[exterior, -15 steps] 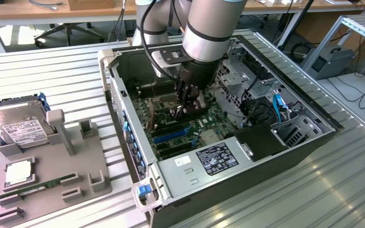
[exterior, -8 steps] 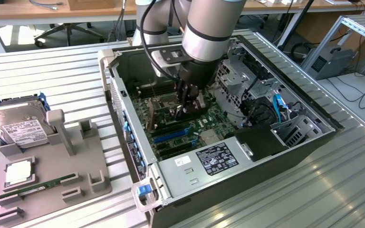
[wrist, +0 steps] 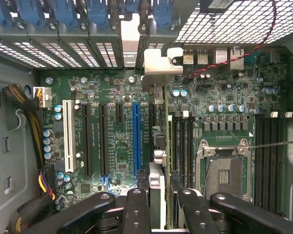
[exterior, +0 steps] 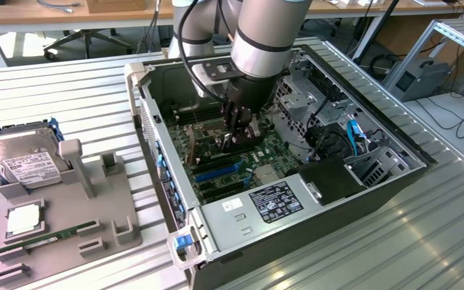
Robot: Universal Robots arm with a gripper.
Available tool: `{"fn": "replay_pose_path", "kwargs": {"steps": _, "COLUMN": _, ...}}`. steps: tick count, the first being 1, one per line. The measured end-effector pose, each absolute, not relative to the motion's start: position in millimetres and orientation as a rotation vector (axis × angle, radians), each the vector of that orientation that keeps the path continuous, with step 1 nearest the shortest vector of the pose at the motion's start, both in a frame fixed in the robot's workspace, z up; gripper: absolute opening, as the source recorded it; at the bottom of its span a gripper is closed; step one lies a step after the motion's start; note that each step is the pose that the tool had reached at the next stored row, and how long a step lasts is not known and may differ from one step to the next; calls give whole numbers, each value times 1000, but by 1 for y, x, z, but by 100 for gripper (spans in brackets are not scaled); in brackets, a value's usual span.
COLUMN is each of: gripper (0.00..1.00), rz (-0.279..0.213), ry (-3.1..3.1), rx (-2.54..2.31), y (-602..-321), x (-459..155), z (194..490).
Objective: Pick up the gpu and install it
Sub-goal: 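Insert the gpu into the slot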
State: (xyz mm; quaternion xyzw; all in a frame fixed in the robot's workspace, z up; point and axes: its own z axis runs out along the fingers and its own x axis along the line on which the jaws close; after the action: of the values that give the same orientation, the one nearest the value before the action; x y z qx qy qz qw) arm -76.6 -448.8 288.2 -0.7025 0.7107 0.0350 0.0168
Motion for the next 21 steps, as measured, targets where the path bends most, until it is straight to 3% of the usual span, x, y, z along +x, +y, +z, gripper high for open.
{"fn": "replay_pose_path", "kwargs": {"steps": 21, "gripper": 27, "rz": 102, "ry": 2212, "rx": -2186, "y": -448, "x": -80, "z": 286}}
